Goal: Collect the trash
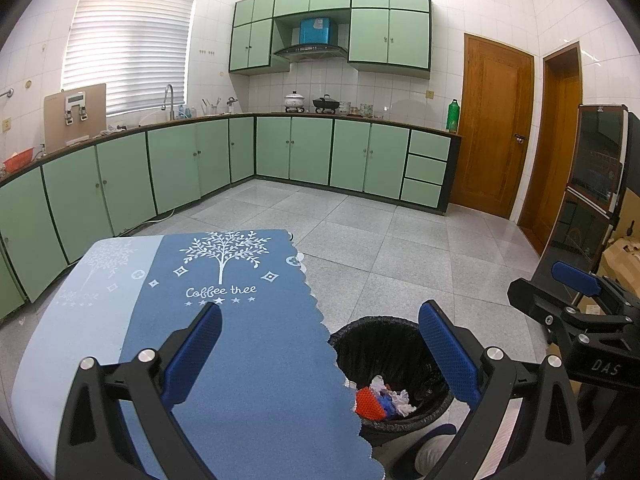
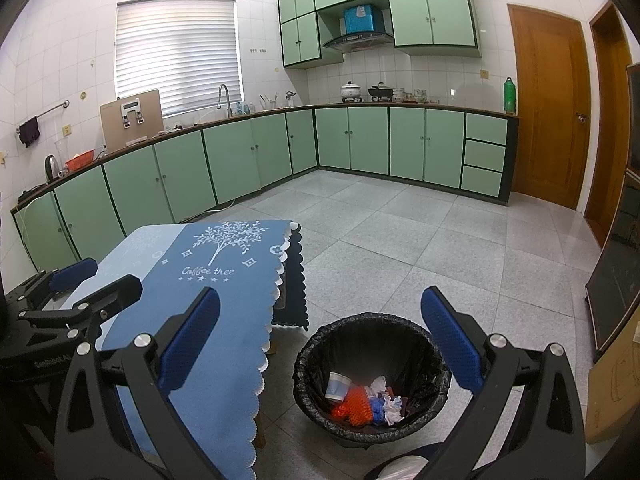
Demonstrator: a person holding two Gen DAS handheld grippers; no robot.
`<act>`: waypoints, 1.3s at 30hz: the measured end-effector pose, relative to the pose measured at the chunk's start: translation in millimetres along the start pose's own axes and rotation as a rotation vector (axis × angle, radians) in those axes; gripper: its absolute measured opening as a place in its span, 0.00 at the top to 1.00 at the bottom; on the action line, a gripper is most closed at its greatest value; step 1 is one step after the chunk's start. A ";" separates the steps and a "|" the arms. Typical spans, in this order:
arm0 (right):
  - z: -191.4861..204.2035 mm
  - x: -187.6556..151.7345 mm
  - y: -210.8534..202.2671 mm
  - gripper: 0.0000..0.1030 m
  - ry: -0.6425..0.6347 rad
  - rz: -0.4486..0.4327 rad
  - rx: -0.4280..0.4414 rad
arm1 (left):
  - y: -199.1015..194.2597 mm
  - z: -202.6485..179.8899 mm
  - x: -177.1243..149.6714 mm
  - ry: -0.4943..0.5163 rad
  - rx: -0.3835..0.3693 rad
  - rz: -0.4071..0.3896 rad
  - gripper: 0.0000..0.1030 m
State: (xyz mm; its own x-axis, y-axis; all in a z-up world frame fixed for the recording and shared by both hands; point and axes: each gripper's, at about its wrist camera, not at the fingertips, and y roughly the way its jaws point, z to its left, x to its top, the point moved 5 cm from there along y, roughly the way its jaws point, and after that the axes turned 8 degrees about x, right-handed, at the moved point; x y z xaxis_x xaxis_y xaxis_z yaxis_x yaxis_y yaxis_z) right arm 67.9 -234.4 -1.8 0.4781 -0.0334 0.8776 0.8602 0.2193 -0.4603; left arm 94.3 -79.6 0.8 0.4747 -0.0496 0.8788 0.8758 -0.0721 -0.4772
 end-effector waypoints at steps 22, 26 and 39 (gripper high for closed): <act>0.4 0.5 -0.3 0.05 0.002 0.001 0.001 | 0.2 2.1 -1.1 -0.001 0.001 0.002 0.06; 0.6 -0.8 0.6 0.05 0.001 0.002 0.001 | 0.2 2.3 -1.0 0.000 0.001 0.003 0.06; 0.2 -1.6 1.1 0.05 0.002 0.004 0.001 | -0.1 1.6 -1.5 0.001 0.002 0.005 0.06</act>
State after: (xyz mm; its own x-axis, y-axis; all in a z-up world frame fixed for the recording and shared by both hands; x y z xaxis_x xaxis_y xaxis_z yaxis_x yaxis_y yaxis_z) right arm 68.0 -233.9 -3.7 0.4819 -0.0341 0.8756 0.8581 0.2207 -0.4636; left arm 93.7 -77.9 -0.5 0.4787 -0.0506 0.8765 0.8738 -0.0702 -0.4813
